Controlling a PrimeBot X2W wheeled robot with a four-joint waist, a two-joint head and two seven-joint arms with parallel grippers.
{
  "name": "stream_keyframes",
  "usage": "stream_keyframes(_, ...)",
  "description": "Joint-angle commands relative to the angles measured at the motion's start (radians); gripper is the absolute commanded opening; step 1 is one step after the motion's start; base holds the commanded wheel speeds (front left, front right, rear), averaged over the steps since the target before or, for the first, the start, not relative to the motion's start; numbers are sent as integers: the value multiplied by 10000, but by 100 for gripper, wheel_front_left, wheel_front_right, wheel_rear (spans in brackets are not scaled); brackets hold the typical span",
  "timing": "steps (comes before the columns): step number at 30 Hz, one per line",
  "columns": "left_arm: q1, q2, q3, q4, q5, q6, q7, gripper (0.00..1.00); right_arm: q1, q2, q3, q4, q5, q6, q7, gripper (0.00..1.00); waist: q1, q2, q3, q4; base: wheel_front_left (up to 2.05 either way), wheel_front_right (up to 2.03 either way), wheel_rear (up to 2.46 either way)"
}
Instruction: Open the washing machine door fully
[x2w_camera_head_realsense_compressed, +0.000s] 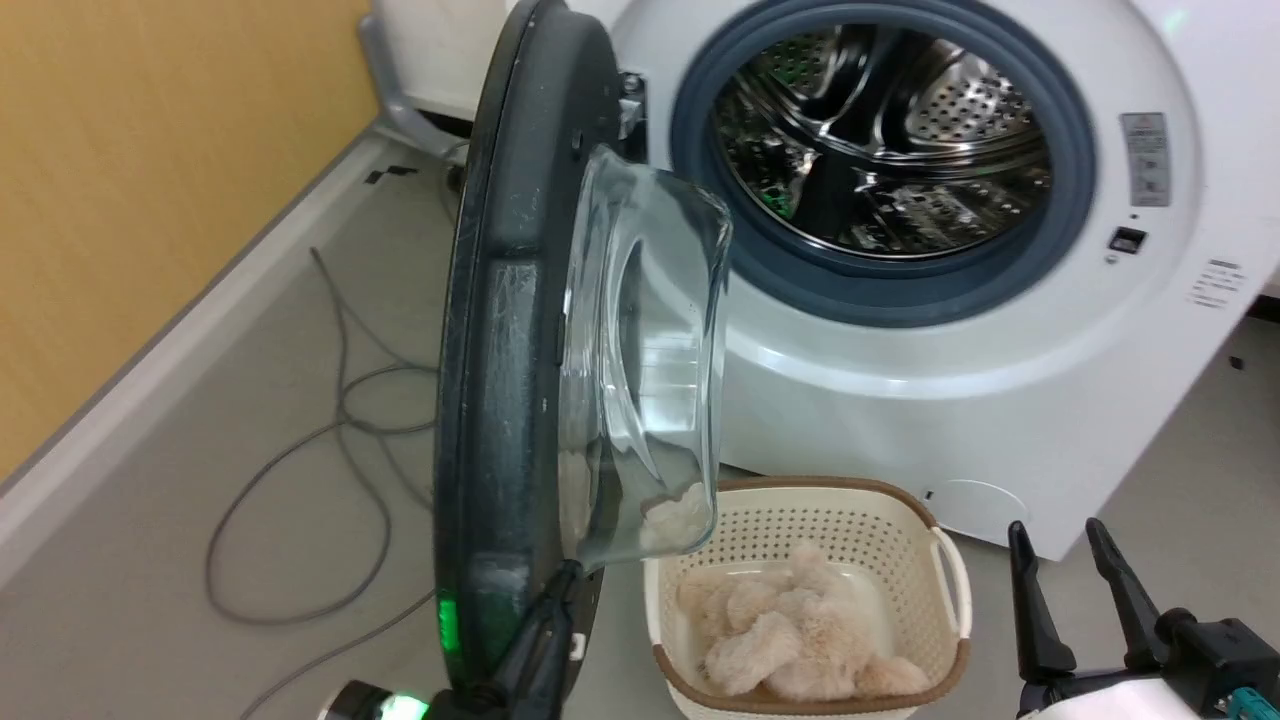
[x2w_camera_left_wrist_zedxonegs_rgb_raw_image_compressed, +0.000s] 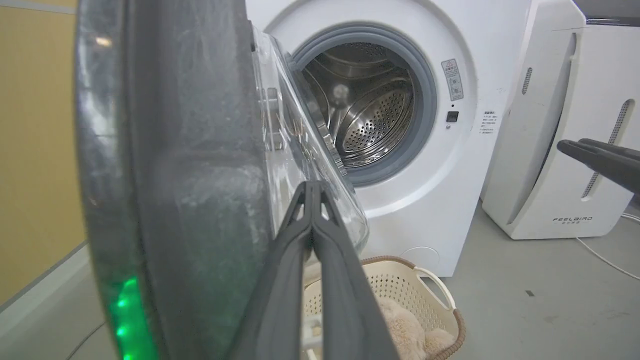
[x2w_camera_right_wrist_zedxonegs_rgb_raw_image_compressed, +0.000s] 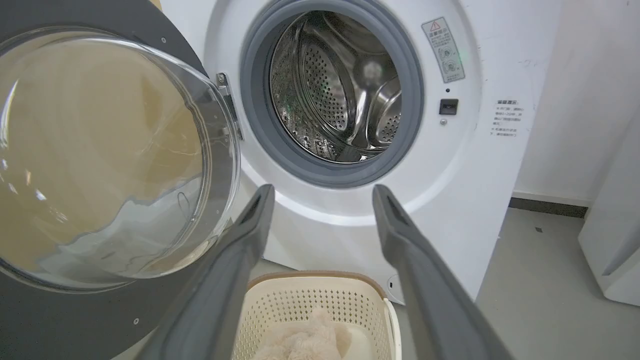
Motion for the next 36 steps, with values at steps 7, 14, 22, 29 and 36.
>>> stream_keyframes(7,133,373,1063,178,-151,259,20,0,-2,34,7,-12,-60,6,-45,100,0,0,203,573,0,0,0)
stream_keyframes(14,-254,631,2153,608,-534,264,20,0,-146,34,111,-10,-170,6,-45,100,0,0,425,736,0,0,0)
stream_keyframes(22,-1194,650,3569,1432,-1061,166,20,0,-460,34,195,-26,-416,6,-45,100,0,0,936,617,0,0,0)
stream_keyframes(29,-2243,731,4691,2211,-1214,192,20,0,-685,34,94,-48,-609,6,-45,100,0,0,1527,482,0,0,0)
stream_keyframes(36,-3463,1015,5732,3019,-1281,176,20,0,-1066,34,139,-77,-848,6,-45,100,0,0,2114,301,0,0,0)
